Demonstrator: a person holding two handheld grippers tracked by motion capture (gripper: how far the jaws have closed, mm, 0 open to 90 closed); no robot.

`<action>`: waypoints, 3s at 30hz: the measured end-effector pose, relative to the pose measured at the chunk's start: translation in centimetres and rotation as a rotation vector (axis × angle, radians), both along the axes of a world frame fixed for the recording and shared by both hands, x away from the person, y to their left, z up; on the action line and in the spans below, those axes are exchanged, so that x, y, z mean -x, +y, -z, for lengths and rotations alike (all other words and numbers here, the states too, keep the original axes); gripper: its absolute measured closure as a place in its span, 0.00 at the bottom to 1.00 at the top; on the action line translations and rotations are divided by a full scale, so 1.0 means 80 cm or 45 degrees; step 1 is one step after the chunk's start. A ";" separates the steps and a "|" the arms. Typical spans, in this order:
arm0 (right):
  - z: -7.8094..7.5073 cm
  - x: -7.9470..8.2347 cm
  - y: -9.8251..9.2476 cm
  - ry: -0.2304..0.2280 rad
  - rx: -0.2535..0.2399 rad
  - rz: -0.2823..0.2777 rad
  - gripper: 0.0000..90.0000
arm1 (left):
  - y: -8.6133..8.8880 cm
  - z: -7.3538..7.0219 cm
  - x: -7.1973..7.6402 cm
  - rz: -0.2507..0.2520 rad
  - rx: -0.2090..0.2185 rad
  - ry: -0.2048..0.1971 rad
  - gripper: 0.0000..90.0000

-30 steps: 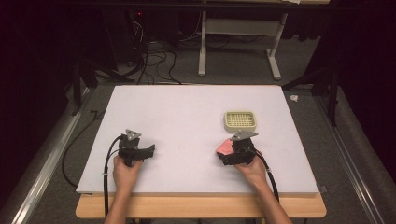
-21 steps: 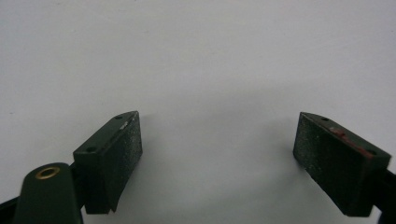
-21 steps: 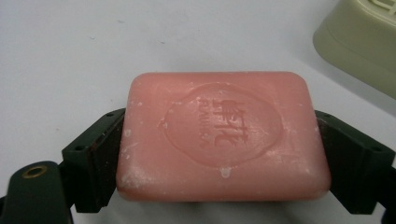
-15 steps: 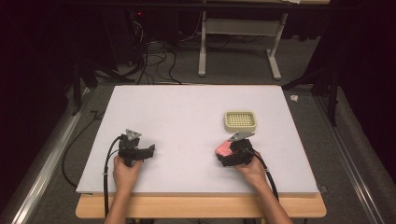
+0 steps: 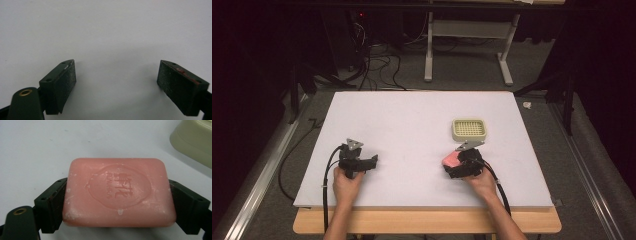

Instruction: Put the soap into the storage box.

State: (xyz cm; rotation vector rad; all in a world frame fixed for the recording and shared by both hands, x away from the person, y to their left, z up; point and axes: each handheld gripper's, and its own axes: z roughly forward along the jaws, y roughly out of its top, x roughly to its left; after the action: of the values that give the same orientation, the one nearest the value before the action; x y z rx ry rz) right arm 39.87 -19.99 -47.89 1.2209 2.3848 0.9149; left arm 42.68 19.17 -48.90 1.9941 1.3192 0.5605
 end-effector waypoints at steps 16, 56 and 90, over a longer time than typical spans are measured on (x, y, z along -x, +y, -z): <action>-0.009 0.007 -0.014 -0.009 -0.098 0.014 0.15 | 0.000 0.000 0.000 -0.001 0.003 0.003 0.18; -0.055 0.014 -0.074 -0.033 -0.184 0.168 0.15 | 0.000 0.000 0.000 -0.001 0.000 0.001 0.18; -0.085 -0.046 -0.071 -0.028 -0.142 0.255 0.15 | 0.000 0.000 0.000 -0.002 0.000 0.000 0.18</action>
State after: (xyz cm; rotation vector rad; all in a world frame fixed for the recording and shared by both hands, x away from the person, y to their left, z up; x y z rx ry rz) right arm 43.56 -25.63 -41.13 1.4520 2.1718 1.0019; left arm 42.68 19.17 -48.90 1.9931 1.3205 0.5610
